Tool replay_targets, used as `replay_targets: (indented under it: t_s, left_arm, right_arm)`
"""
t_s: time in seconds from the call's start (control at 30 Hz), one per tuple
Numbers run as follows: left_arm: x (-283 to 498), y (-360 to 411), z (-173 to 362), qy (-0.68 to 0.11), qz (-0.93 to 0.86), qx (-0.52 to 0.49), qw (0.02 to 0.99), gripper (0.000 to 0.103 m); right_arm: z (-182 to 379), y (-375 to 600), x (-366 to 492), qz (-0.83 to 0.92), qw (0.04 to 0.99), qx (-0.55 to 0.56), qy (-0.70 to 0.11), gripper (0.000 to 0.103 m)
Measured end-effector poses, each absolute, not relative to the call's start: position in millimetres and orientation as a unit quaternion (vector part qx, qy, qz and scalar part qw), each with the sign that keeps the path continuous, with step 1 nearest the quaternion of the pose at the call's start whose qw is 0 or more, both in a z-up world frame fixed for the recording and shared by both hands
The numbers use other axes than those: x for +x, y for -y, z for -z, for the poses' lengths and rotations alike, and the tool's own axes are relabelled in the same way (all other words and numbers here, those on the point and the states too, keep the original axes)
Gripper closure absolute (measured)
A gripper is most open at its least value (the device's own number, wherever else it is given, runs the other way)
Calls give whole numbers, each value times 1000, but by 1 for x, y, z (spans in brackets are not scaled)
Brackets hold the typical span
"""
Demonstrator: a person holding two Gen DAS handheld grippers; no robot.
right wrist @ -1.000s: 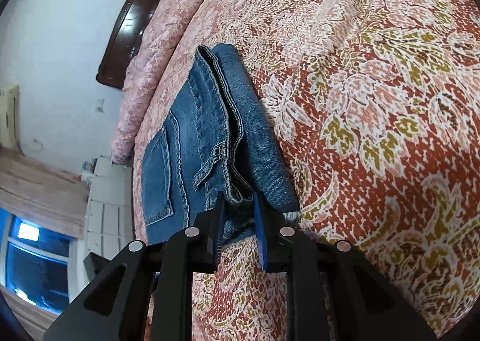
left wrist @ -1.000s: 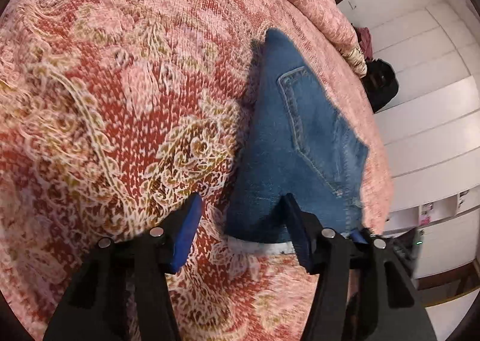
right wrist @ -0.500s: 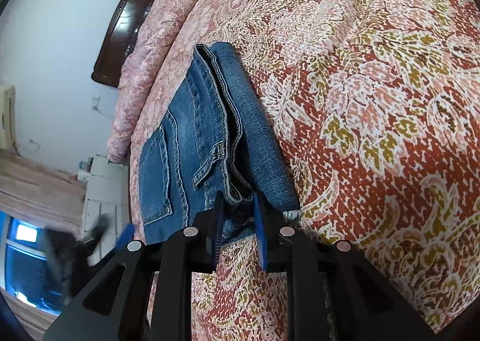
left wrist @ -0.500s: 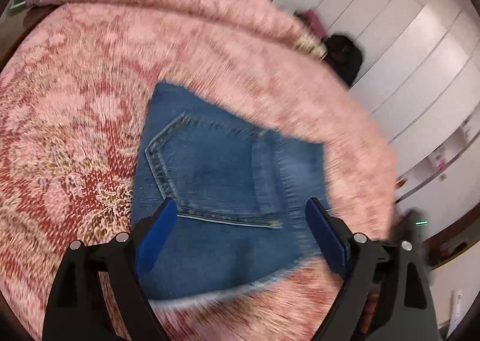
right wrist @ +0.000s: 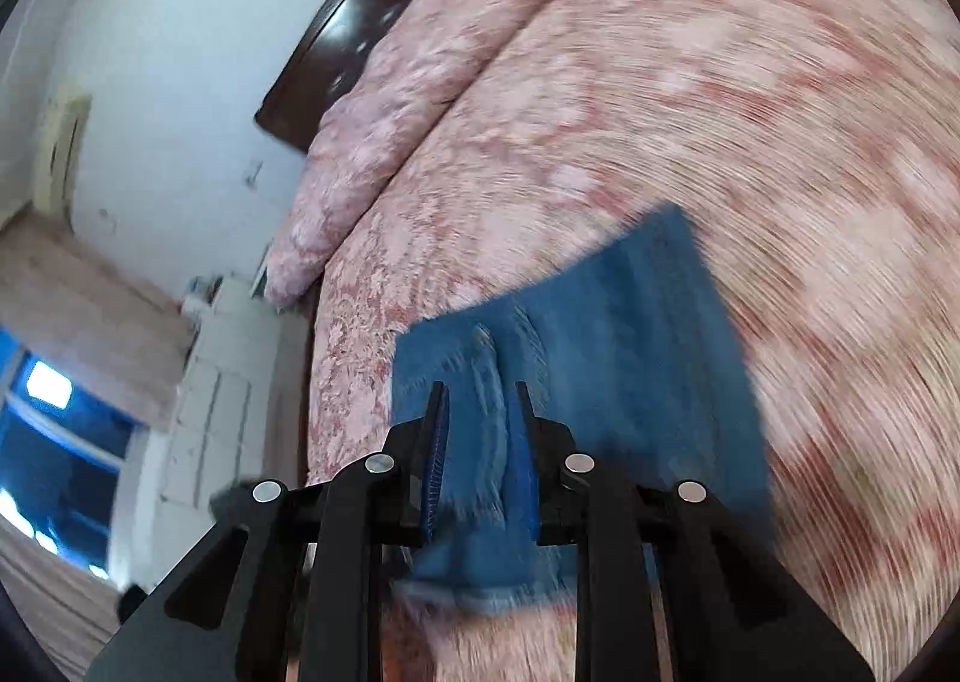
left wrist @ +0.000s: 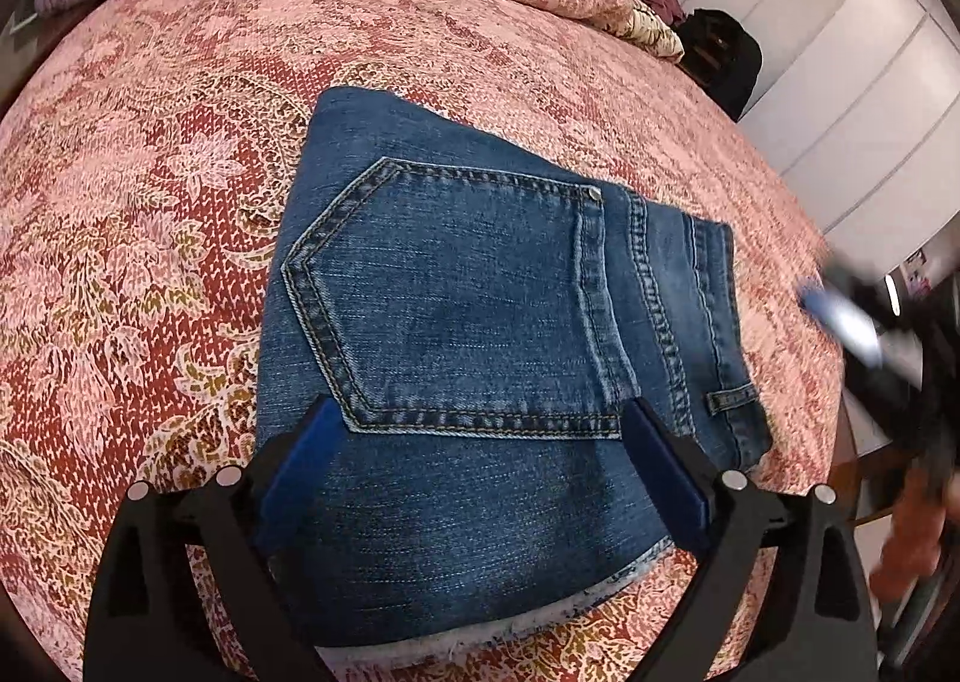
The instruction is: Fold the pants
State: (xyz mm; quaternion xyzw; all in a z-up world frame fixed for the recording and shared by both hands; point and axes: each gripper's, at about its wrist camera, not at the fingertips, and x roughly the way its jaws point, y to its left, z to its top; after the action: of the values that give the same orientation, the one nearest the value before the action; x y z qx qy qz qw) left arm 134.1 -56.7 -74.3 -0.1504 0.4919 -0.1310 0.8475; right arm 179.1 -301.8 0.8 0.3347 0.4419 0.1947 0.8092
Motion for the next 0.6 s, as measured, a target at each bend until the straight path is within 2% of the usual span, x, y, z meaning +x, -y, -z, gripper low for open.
replay_targets:
  t_s: [0.17,0.27,0.3,0.33,0.43,0.6]
  left_arm:
    - [133,59,73,-495,130,-136,848,7]
    - [133,63,73,-497,124,-122,850,5]
    - [133,65,73,-498,123,-118,851,4]
    - [133,65,73,-498,122,-115,851,4]
    - [134,65,73,-500,120,-115,850,4]
    - [134,62,75,-499,123,-120,849,3]
  right_arm:
    - [16,268,235,-208,803,327,-453,83]
    - [49,257,266,-176,789,314,-497,83]
    - [64,257,270,-169,782,311,-513,87]
    - [76,259,274,-165,778,317,-516,103]
    - [89,270,273,-150,765,364,-510,103]
    - [65,263,256,-154,778,308,-525,103]
